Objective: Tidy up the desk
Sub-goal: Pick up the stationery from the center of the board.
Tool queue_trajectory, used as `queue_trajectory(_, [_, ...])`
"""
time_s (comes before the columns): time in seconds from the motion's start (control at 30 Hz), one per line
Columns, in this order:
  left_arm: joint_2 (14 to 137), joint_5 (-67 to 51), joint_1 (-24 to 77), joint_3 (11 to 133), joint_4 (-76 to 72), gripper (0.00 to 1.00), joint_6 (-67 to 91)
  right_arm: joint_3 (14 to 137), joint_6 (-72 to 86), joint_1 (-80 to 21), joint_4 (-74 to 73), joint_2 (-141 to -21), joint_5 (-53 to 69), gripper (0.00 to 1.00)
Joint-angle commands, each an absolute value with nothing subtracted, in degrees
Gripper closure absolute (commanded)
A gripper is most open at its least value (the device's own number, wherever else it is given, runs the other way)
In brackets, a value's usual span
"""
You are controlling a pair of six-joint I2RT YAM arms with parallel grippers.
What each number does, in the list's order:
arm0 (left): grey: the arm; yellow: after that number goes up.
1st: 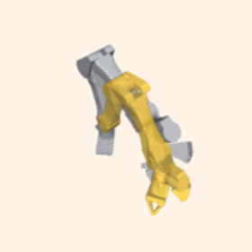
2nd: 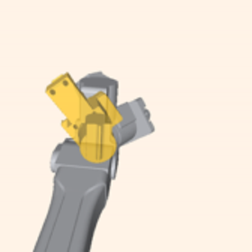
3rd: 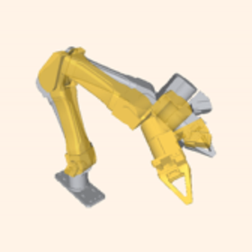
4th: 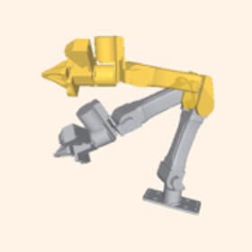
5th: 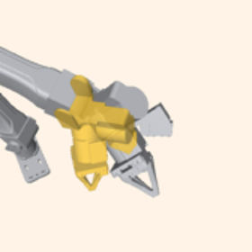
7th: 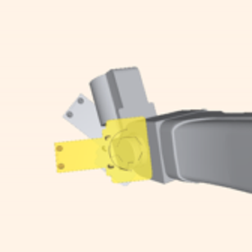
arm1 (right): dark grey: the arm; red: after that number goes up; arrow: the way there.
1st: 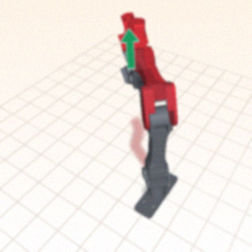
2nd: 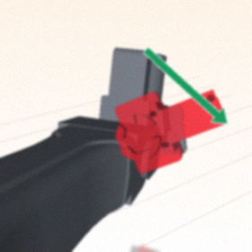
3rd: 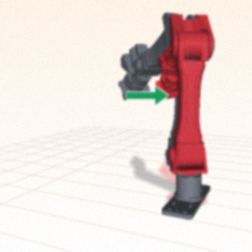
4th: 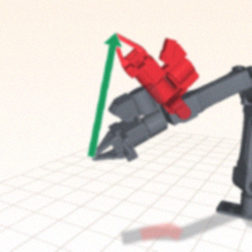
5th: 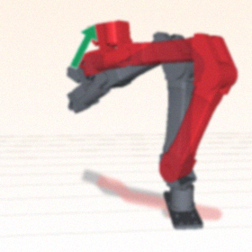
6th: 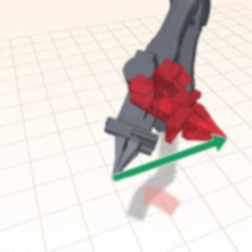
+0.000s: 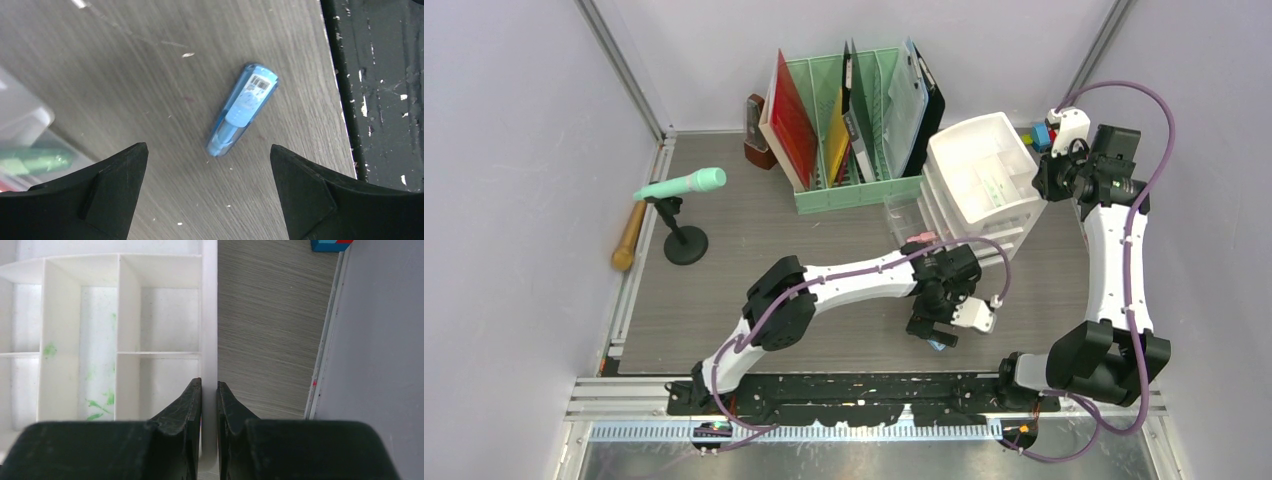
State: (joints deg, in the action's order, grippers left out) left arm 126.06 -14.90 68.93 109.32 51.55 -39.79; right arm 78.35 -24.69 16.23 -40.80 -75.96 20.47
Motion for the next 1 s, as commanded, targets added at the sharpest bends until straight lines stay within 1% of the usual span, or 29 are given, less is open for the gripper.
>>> queue_trajectory(0.0, [126.7, -14.7, 70.5, 108.6, 50.2, 0.05, -45.2, 74.9, -25.7, 15.5, -46.7, -76.4, 20.4, 0.99])
queue_trajectory(0.17, [127.8, -11.9, 72.6, 105.6, 47.3, 0.06, -46.4, 74.5, -25.3, 15.5, -46.3, -76.5, 21.4, 1.00])
queue_trajectory(0.37, [129.4, -9.5, 73.5, 105.1, 45.5, 0.10, -45.6, 73.9, -25.2, 15.4, -46.0, -76.0, 21.6, 1.00])
queue_trajectory(0.43, [129.3, -9.4, 73.5, 104.4, 45.1, 0.13, -45.2, 73.6, -25.2, 15.4, -46.0, -75.9, 21.6, 1.00])
queue_trajectory(0.73, [128.0, -11.0, 73.6, 102.3, 48.2, 0.46, -44.8, 73.3, -24.8, 15.5, -45.4, -76.0, 21.9, 1.00])
queue_trajectory(0.8, [128.1, -11.3, 73.6, 102.9, 49.9, 0.58, -45.0, 73.3, -24.7, 15.5, -45.4, -76.1, 22.0, 1.00])
queue_trajectory(0.87, [128.5, -10.9, 73.6, 103.7, 51.6, 0.65, -45.1, 73.2, -24.7, 15.5, -45.4, -76.2, 22.0, 1.00])
queue_trajectory(0.97, [128.4, -10.6, 73.6, 103.6, 53.6, 0.69, -45.2, 72.9, -24.6, 15.5, -45.4, -76.2, 21.9, 1.00])
